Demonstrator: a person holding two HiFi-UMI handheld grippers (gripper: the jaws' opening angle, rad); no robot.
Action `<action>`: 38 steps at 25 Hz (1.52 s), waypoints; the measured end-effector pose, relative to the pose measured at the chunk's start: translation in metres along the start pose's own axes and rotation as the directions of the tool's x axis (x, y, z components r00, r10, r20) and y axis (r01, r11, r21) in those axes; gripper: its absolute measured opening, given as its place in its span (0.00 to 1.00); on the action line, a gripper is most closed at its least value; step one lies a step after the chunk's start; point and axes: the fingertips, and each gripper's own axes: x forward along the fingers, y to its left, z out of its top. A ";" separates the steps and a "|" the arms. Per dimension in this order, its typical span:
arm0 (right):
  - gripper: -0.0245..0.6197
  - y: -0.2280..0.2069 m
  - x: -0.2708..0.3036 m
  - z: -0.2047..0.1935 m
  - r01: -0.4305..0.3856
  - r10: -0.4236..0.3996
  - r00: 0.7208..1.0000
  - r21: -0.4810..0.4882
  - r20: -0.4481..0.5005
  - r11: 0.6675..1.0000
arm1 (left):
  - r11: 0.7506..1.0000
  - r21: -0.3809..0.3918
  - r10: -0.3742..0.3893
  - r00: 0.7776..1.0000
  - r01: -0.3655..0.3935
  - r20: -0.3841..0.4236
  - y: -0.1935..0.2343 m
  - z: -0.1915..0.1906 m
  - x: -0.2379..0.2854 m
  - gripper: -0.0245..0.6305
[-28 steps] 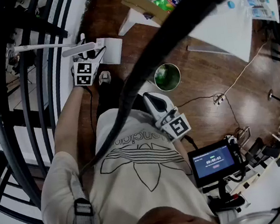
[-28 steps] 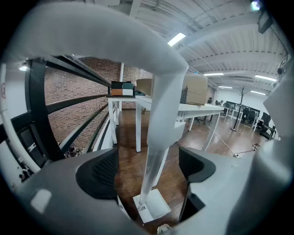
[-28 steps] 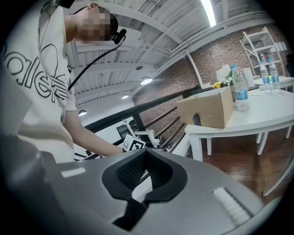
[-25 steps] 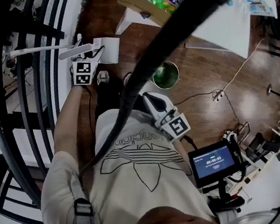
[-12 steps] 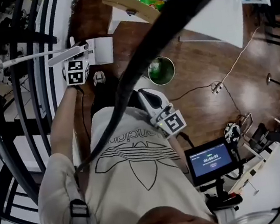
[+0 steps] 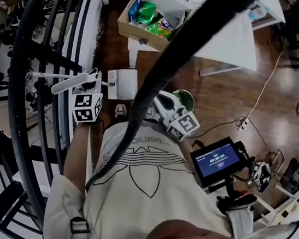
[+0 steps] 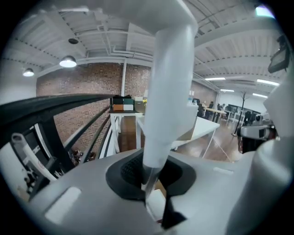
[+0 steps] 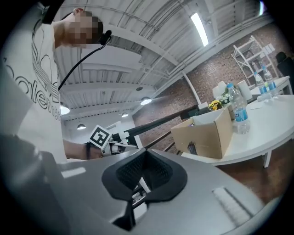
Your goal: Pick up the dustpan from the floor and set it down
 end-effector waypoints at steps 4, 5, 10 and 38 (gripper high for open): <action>0.04 0.000 0.000 0.006 -0.031 0.031 0.999 -0.043 0.007 0.999 | 1.000 0.024 0.001 1.000 0.000 -0.026 -0.014 -0.001 -0.008 0.14; 0.04 -0.001 0.002 0.008 -0.037 0.038 0.999 -0.049 0.012 0.998 | 1.000 0.020 0.006 1.000 -0.005 -0.024 -0.013 0.000 -0.009 0.14; 0.04 -0.005 0.007 0.006 -0.053 0.054 0.998 -0.052 0.012 0.997 | 1.000 0.012 0.017 1.000 -0.017 -0.017 -0.008 0.003 -0.009 0.14; 0.04 -0.011 -0.030 -0.059 0.091 -0.080 0.976 0.042 -0.204 0.995 | 0.999 0.029 -0.010 0.975 0.016 -0.222 0.007 -0.153 0.124 0.14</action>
